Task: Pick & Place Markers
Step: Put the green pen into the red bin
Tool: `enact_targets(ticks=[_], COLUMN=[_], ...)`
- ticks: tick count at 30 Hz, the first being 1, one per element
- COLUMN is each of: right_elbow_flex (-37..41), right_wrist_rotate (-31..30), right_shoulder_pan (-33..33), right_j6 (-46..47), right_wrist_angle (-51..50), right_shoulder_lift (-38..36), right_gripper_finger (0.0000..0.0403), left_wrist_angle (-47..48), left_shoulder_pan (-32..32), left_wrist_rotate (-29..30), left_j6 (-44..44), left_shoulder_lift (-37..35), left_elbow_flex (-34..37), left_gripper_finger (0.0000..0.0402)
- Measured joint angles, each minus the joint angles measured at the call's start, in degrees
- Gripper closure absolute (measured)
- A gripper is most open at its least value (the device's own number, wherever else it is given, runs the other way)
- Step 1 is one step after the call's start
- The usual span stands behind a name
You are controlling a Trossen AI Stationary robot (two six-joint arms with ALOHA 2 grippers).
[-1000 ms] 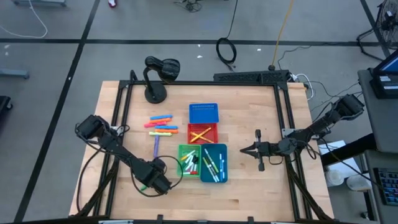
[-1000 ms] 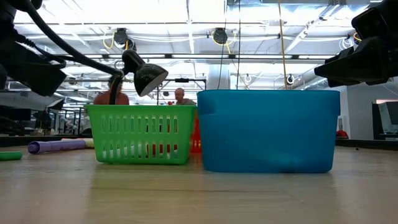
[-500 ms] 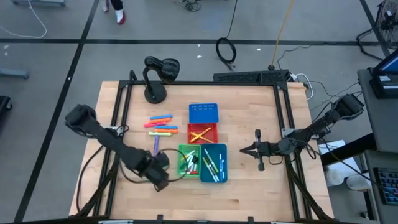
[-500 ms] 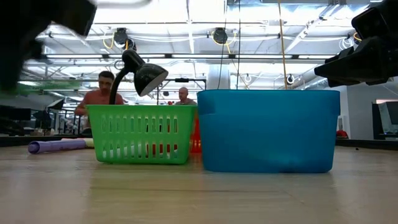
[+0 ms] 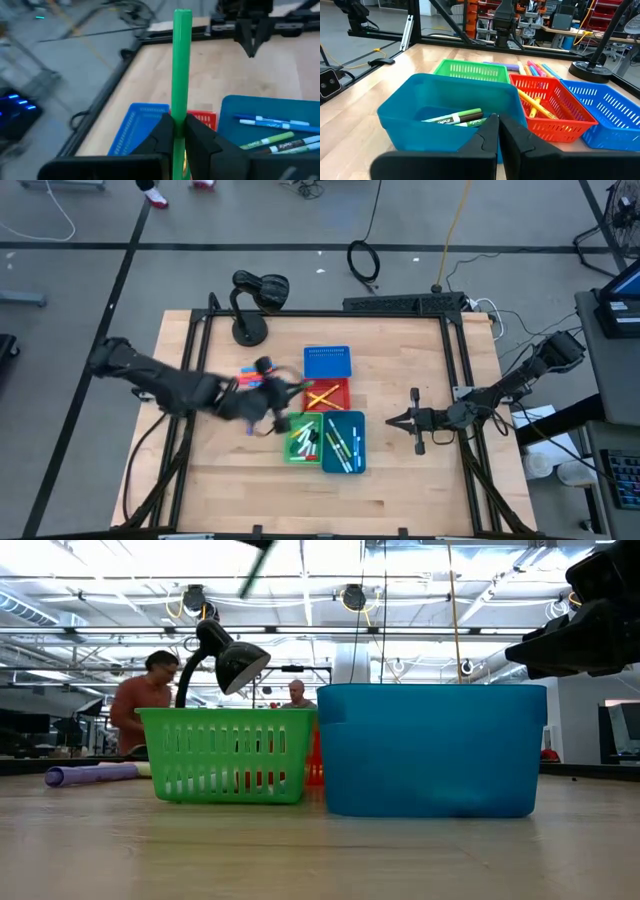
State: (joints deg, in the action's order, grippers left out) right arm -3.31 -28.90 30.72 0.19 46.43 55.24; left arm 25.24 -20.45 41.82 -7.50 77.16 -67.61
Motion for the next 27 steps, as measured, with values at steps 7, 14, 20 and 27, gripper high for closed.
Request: enact_targets(ticks=[7, 14, 20, 27], right_elbow_flex=[-0.01, 0.00, 0.00, -0.02], right_wrist_rotate=[-1.31, -1.31, -1.25, -1.27], right_shoulder_pan=[0.00, 0.00, 0.00, 0.00], right_j6=[0.17, 0.22, 0.68, 0.69], right_wrist_angle=[-0.75, -2.23, -2.10, -2.07], right_shoulder_lift=[0.02, 0.02, 0.00, 0.01], right_gripper_finger=[0.0403, 0.0403, 0.0403, 0.0403], left_wrist_angle=[-5.30, -4.97, -5.43, -5.42], left_shoulder_pan=[16.50, 21.96, 22.71, 22.58], left_wrist_rotate=[-20.86, -30.80, -34.53, -33.35], left_j6=[7.61, 8.99, 8.54, 4.16], left_shoulder_lift=[7.24, 18.63, 25.87, 27.79], left_elbow_flex=[-0.09, 0.01, -0.02, -0.04], left_gripper_finger=[0.0373, 0.0372, 0.0371, 0.0364])
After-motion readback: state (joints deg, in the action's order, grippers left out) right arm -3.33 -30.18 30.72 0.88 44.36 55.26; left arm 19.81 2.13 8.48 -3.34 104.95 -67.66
